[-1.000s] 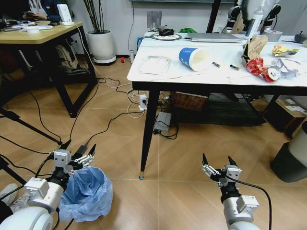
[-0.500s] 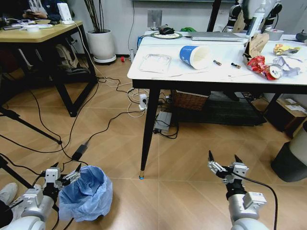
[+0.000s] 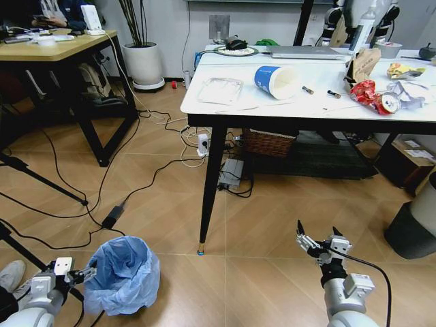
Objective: Pick up the trash bin and place the trash from the table into it.
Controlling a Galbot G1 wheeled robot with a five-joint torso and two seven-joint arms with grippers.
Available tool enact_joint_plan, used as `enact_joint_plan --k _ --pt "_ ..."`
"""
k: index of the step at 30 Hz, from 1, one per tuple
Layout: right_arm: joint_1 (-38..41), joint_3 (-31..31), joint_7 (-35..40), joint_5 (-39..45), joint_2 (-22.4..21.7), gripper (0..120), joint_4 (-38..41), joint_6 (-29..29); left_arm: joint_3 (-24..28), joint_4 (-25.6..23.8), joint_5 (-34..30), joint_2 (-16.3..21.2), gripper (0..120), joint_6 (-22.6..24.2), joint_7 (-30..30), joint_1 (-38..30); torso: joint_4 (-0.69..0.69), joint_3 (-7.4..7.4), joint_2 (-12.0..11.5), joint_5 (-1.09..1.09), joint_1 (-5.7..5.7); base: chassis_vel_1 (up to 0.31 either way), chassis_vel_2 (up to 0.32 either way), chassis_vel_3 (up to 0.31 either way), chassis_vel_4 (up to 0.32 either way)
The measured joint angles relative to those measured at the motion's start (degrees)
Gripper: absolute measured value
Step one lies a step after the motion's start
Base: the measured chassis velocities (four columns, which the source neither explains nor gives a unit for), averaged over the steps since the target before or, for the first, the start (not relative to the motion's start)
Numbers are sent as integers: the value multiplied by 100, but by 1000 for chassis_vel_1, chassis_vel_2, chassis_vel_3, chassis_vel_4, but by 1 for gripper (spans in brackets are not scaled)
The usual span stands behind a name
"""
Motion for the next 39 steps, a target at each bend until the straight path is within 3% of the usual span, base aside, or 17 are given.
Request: enact_joint_plan --k 10,39 --pt "-74 -88 -2 -95 10 100 -22 0 133 224 129 -14 100 306 5 -214 0 7 9 0 2 0 0 0 0" --pt "-107 -204 -80 -256 30 100 -118 -60 314 134 -229 4 100 1443 -451 -769 0 15 20 0 5 0 0 0 0"
